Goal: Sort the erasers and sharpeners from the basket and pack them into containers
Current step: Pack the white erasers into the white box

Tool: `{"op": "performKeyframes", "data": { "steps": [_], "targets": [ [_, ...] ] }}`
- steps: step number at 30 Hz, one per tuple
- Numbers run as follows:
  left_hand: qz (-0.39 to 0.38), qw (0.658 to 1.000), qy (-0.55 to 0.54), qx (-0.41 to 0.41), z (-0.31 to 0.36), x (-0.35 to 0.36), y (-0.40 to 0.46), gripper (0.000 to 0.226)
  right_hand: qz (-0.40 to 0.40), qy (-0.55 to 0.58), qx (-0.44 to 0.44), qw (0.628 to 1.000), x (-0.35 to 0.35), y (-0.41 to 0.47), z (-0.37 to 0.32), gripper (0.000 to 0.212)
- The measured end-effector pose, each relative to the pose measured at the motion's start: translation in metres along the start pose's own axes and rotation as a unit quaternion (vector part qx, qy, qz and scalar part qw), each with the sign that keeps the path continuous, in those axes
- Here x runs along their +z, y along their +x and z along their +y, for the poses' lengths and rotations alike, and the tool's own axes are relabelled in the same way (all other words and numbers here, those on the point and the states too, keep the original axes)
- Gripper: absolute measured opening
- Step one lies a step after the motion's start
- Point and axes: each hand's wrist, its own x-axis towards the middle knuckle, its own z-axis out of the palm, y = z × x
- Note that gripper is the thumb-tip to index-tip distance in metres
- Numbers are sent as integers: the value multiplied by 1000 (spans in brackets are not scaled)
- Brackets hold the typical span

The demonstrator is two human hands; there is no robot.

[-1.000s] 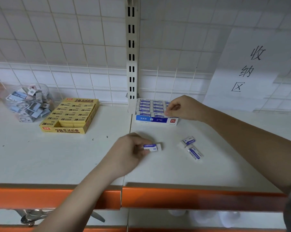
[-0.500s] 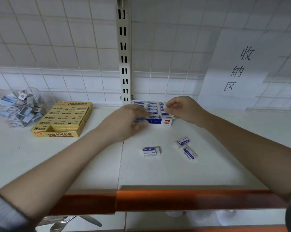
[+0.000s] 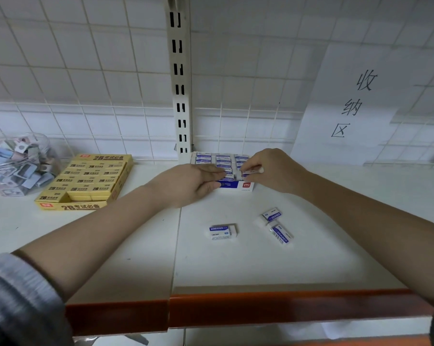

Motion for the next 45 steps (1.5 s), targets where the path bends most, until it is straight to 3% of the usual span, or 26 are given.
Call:
{"op": "performKeyframes", "data": {
  "steps": [7,16,36,39,43,45],
  "targets": [
    [-3,998,-60,-8,-5,2,-3,42,-39,-1,11,999,-5,4,-6,28],
    [-1,996,-86,-17,-4,6,-4,43,23,27,37,999,-1,-5,-2,17],
    [34,998,-50,-13,-4,12,-2,43,8,-38,5,999,13,-30,11,35],
    [17,998,-50,-20,1,8,-4,44,-5,24,19,1000,8,-34,11,35],
    [42,997,-59,-15,24,-6,-20,38,79,97,50,991,6,-48,6,29],
    [48,996,-71,-19,41,-14,-33,32,70,102,54,991,3,-60,5,25]
  ]
}}
